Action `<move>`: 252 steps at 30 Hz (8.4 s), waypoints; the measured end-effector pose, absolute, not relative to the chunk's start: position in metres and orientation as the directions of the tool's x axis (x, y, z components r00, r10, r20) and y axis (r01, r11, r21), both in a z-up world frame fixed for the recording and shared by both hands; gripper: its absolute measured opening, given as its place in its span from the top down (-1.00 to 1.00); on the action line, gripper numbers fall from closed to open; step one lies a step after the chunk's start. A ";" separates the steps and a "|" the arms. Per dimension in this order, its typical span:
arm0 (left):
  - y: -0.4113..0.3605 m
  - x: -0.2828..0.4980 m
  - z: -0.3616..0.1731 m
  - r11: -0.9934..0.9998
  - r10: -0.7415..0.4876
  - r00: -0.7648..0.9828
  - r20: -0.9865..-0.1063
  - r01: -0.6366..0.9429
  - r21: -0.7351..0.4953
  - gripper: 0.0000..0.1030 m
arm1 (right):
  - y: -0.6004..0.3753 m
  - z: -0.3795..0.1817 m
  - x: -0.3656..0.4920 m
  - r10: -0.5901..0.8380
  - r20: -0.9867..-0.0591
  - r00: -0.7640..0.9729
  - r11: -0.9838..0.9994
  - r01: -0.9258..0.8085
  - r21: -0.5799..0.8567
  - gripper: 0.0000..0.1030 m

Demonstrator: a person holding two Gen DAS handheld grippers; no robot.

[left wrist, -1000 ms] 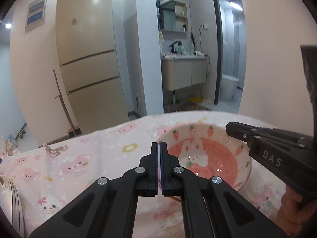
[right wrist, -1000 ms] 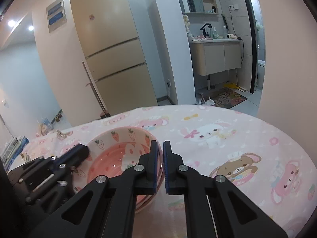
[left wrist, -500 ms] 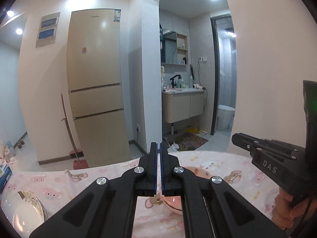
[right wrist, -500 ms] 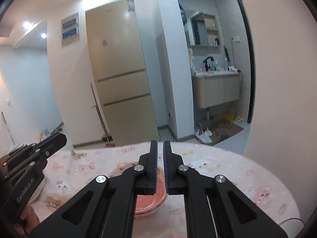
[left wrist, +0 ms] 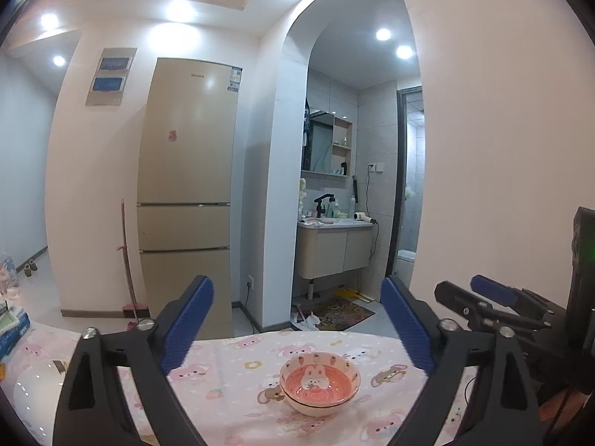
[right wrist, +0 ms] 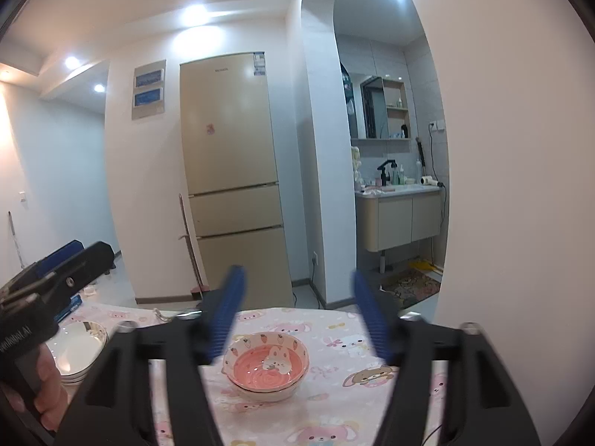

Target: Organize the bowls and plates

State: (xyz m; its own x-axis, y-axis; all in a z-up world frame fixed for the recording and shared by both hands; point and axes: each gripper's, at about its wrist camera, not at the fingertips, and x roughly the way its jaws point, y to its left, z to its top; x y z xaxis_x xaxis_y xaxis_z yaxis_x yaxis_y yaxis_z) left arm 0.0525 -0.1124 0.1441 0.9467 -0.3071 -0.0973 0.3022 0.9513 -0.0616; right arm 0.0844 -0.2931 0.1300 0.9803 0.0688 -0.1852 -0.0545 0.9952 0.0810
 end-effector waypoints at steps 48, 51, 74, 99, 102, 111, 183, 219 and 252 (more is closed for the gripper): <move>-0.113 -0.043 0.146 0.899 -0.438 0.892 -0.113 0.435 -0.055 -1.00 | -0.322 0.115 -0.041 0.072 -0.179 0.981 0.997 -0.070 0.018 -1.00; -0.120 -0.041 0.143 0.907 -0.420 0.900 -0.115 0.415 -0.067 -1.00 | -0.332 0.111 -0.042 0.047 -0.186 0.981 0.999 -0.044 0.023 -1.00; -0.235 0.039 0.086 0.820 -0.560 0.745 -0.361 0.559 -0.118 -0.65 | -0.435 0.079 -0.019 -0.121 -0.330 0.936 0.986 0.152 0.070 -0.53; -0.373 0.093 -0.018 0.713 -0.592 0.384 -0.709 0.660 -0.238 0.27 | -0.504 -0.014 0.035 -0.068 -0.675 0.734 0.950 0.253 0.180 0.51; -0.381 0.096 -0.030 0.707 -0.569 0.365 -0.737 0.675 -0.212 0.27 | -0.503 -0.024 0.041 -0.061 -0.710 0.702 0.948 0.263 0.178 0.55; -0.398 0.112 -0.057 0.667 -0.547 0.228 -0.805 0.700 -0.255 0.27 | -0.506 -0.042 0.053 -0.015 -0.773 0.634 0.933 0.288 0.218 0.55; -0.142 0.117 -0.050 0.865 -0.481 0.404 -0.778 0.364 -0.346 -0.40 | -0.295 -0.048 0.101 0.261 -0.793 0.550 0.961 -0.068 0.270 0.17; -0.136 0.095 0.019 0.877 -0.474 0.505 -0.721 0.336 -0.342 0.65 | -0.287 0.014 0.093 0.308 -0.684 0.661 0.939 -0.097 0.330 0.74; -0.084 0.182 0.086 0.900 -0.434 0.639 -0.635 0.276 -0.337 0.65 | -0.238 0.087 0.202 0.350 -0.548 0.760 0.932 -0.223 0.287 0.74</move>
State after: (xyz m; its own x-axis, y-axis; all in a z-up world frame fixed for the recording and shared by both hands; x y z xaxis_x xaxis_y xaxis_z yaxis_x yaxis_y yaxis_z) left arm 0.1820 -0.0845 0.0861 0.6388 -0.4341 -0.6352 0.2762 0.9000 -0.3373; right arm 0.2016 -0.2382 0.0872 0.7596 0.3504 -0.5479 -0.2232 0.9317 0.2865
